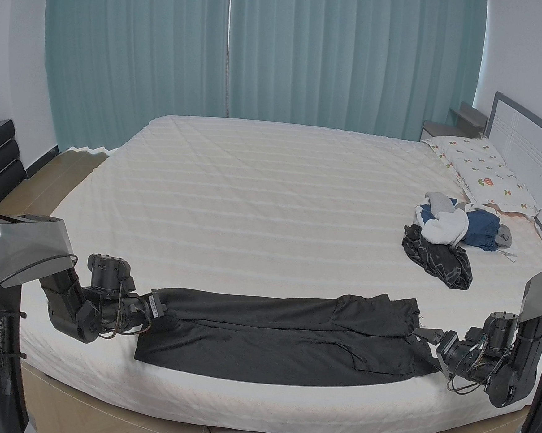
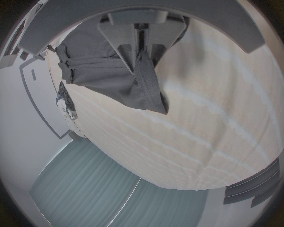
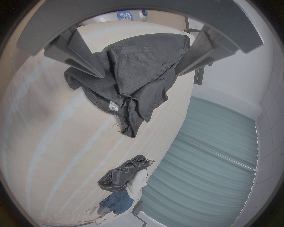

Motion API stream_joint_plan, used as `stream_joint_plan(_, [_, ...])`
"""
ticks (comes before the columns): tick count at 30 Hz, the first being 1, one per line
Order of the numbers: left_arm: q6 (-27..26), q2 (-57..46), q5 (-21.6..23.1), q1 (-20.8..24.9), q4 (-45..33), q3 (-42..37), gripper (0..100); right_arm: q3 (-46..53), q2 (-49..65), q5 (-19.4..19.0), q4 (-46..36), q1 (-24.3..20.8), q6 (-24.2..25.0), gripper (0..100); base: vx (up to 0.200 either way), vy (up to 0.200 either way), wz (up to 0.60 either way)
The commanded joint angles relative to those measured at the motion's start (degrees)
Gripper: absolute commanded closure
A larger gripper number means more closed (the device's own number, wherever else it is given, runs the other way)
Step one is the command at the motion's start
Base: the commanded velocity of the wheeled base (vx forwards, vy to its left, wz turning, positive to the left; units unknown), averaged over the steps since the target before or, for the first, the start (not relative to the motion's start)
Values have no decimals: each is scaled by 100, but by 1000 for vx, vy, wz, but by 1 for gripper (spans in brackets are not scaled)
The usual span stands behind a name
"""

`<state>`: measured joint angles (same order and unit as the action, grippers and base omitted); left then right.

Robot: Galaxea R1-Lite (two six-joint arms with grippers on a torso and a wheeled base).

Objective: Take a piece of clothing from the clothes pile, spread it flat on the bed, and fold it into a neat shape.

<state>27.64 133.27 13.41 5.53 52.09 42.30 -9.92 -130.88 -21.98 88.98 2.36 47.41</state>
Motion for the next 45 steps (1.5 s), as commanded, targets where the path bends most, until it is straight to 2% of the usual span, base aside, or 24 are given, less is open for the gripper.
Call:
stream_joint_plan(1, [216,-301,-137,290,-41,33,100,-1,-8,-8,58,1,5,0,0,0,0])
stream_joint_plan(10, [295,-547,-374,554,-138,-11,100,-1,-8,-8,58,-17,5,0,0,0,0])
stream_joint_plan(14, [339,-627,-655,782,-393,59,100,-1,-8,-8,58,-17,5,0,0,0,0])
stream_joint_plan(16, [348,-794,-796,941,-823,191,100,8,-8,-8,58,-17,14,0,0,0,0])
stream_joint_plan(22, [743,-899,-884,1196,-1465,595,100,8,-8,-8,58,-26,14,0,0,-200,0])
stream_joint_plan(26, [796,-864,-1033,1283,-1649,780,100,8,1,-8,58,-26,14,0,0,-200,0])
stream_joint_plan(35, [805,-837,-1069,1503,-1720,876,100,8,1,-8,58,-26,14,0,0,-200,0])
stream_joint_plan(40, [840,-890,-1156,1591,-2203,1149,100,17,1,-17,58,-43,14,0,0,-200,0])
stream_joint_plan(42, [1060,-881,-1341,1714,-2440,1395,100,26,-8,-8,58,-43,14,0,0,-200,0])
stream_joint_plan(45, [1262,-881,-1394,1872,-2731,1667,100,26,1,-8,58,-61,14,0,0,-200,0])
